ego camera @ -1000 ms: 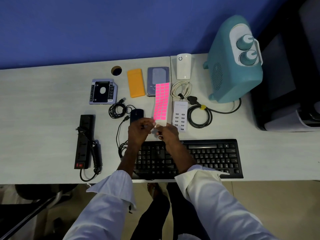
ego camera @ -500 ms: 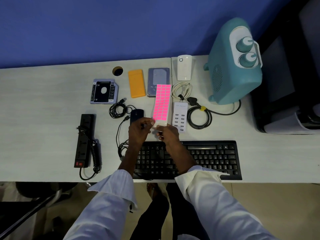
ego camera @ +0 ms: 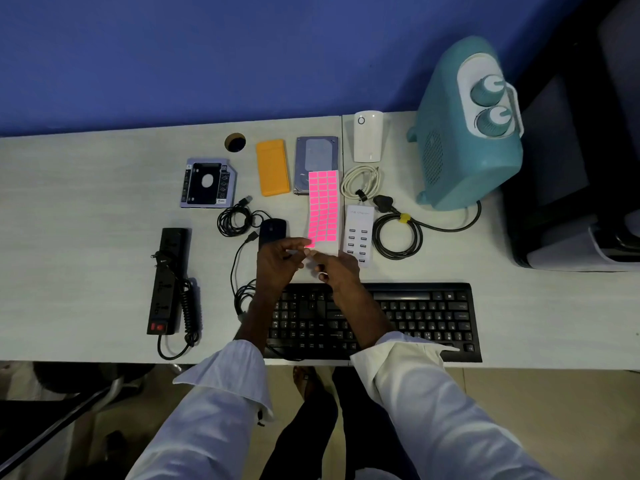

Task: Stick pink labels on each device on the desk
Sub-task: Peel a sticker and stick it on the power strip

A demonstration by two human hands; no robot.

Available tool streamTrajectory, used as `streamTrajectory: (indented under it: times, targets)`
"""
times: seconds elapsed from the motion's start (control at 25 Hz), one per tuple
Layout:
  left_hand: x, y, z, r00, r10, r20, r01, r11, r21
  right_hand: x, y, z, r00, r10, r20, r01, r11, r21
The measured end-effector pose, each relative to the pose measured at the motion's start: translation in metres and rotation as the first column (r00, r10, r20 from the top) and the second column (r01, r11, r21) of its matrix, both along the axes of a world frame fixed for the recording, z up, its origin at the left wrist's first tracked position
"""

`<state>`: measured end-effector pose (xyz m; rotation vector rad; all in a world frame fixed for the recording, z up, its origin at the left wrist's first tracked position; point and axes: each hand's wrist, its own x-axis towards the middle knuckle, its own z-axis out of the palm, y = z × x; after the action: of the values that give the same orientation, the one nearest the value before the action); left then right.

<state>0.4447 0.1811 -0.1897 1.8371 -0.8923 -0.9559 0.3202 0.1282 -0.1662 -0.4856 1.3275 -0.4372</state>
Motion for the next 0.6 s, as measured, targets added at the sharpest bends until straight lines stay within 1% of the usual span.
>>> streamTrajectory:
  times: [0.2, 0.44, 0.52, 0.6]
  targets:
    - [-0.004, -0.006, 0.002, 1.0, 0.004, 0.005, -0.004, 1.0, 0.017, -0.002, -0.004, 0.004, 0.997, 0.033, -0.066, -0.037, 0.997, -0.061]
    - [-0.003, -0.007, -0.002, 0.995, 0.04, 0.092, -0.043, 0.999, 0.028, -0.002, -0.002, -0.003, 0.991, 0.055, -0.124, -0.065, 0.995, -0.076]
    - [0.001, -0.006, -0.006, 0.986, 0.071, 0.151, -0.075, 0.997, 0.019, -0.002, 0.001, -0.006, 0.974, 0.082, -0.21, -0.103, 0.991, -0.089]
    - [0.0, -0.005, -0.004, 0.988, 0.093, 0.121, -0.093, 0.996, -0.01, -0.003, 0.004, -0.006, 0.932, 0.157, -0.328, -0.193, 0.978, -0.081]
